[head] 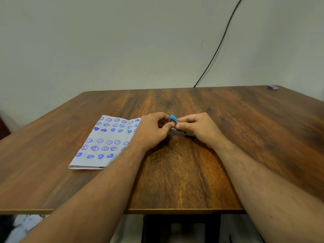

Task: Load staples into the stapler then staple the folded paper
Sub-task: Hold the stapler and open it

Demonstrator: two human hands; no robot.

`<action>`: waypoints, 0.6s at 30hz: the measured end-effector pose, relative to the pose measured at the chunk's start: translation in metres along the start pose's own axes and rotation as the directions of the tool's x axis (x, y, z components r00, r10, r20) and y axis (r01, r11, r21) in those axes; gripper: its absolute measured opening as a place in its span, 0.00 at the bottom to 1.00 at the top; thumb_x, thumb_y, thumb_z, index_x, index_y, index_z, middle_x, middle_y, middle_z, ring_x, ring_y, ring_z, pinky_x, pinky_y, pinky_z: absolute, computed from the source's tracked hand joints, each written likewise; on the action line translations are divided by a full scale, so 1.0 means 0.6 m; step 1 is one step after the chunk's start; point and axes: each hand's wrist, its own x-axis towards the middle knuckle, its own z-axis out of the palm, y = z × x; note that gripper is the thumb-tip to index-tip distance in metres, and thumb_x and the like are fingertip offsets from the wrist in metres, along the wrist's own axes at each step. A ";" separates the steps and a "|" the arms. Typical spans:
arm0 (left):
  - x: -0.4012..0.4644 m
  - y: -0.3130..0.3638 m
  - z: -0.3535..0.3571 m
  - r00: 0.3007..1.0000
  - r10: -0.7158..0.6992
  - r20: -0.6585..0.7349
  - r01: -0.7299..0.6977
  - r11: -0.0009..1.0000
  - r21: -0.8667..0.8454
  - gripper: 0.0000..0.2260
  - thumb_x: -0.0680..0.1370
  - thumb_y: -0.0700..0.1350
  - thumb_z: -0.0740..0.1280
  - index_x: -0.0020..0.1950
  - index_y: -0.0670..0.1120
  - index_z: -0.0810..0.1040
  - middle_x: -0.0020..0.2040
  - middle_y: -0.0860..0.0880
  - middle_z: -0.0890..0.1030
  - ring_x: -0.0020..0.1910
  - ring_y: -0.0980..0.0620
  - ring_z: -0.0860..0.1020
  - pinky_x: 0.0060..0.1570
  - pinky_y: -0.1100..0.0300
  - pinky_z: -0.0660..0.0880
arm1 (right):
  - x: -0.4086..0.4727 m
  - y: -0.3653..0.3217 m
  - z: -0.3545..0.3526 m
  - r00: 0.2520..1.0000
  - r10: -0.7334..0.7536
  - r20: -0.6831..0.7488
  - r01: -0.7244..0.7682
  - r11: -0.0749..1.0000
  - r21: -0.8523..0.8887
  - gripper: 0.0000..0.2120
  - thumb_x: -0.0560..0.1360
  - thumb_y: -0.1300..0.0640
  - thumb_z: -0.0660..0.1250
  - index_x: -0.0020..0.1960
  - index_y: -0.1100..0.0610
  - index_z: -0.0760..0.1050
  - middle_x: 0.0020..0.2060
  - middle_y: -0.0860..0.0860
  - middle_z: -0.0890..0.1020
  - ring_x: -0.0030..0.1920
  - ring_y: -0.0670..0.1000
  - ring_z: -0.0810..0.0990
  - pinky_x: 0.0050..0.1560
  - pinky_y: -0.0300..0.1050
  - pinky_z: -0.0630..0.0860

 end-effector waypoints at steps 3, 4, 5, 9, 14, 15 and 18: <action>0.001 0.000 0.001 0.999 -0.028 0.023 0.027 0.999 0.025 0.02 0.76 0.46 0.71 0.48 0.50 0.83 0.40 0.58 0.83 0.40 0.61 0.81 0.41 0.69 0.75 | 0.005 -0.003 -0.001 0.997 0.072 0.021 -0.071 0.997 -0.004 0.05 0.72 0.54 0.76 0.48 0.49 0.87 0.42 0.43 0.88 0.45 0.40 0.84 0.54 0.43 0.76; 0.002 0.000 0.001 0.999 -0.036 0.034 0.035 0.999 0.031 0.04 0.76 0.46 0.71 0.49 0.49 0.83 0.40 0.57 0.83 0.40 0.61 0.81 0.42 0.68 0.77 | 0.006 -0.005 0.000 0.995 0.093 0.031 -0.093 0.996 0.003 0.05 0.72 0.54 0.76 0.48 0.48 0.87 0.42 0.44 0.88 0.46 0.41 0.84 0.56 0.45 0.77; 0.002 0.000 0.001 0.998 -0.046 0.043 0.045 0.998 0.032 0.04 0.76 0.46 0.71 0.50 0.49 0.82 0.41 0.56 0.84 0.40 0.60 0.81 0.43 0.66 0.77 | 0.009 -0.006 0.001 0.994 0.106 0.034 -0.106 0.994 0.004 0.05 0.72 0.54 0.76 0.47 0.48 0.87 0.42 0.44 0.88 0.48 0.43 0.85 0.58 0.48 0.77; 0.001 -0.001 0.001 0.997 -0.053 0.062 0.053 0.999 0.005 0.05 0.76 0.44 0.70 0.51 0.47 0.81 0.42 0.52 0.84 0.40 0.57 0.82 0.42 0.65 0.77 | 0.006 -0.009 0.008 0.994 0.104 0.022 -0.104 0.995 0.002 0.07 0.74 0.57 0.74 0.50 0.48 0.86 0.43 0.44 0.87 0.47 0.41 0.84 0.51 0.39 0.75; 0.003 0.001 -0.002 0.991 -0.065 0.113 0.066 0.998 -0.005 0.03 0.77 0.45 0.69 0.51 0.48 0.79 0.43 0.52 0.83 0.41 0.56 0.80 0.39 0.71 0.72 | 0.002 -0.006 0.006 0.998 0.059 0.027 -0.058 0.998 -0.016 0.09 0.74 0.59 0.74 0.54 0.51 0.85 0.46 0.44 0.87 0.46 0.39 0.83 0.47 0.34 0.73; 0.004 0.001 -0.002 0.991 -0.069 0.116 0.070 0.998 -0.008 0.03 0.78 0.45 0.69 0.50 0.48 0.79 0.43 0.52 0.82 0.41 0.56 0.80 0.39 0.70 0.71 | 0.002 -0.005 0.006 0.998 0.057 0.034 -0.056 0.998 -0.024 0.10 0.74 0.59 0.74 0.54 0.52 0.85 0.46 0.45 0.87 0.47 0.41 0.83 0.48 0.34 0.74; 0.006 -0.004 -0.001 0.989 -0.076 0.128 0.080 0.996 -0.029 0.01 0.77 0.45 0.69 0.47 0.49 0.78 0.42 0.52 0.81 0.41 0.56 0.78 0.39 0.67 0.70 | 0.002 -0.003 0.007 0.998 0.044 0.040 -0.043 0.998 -0.039 0.10 0.74 0.59 0.74 0.55 0.52 0.85 0.47 0.45 0.87 0.48 0.42 0.84 0.50 0.36 0.74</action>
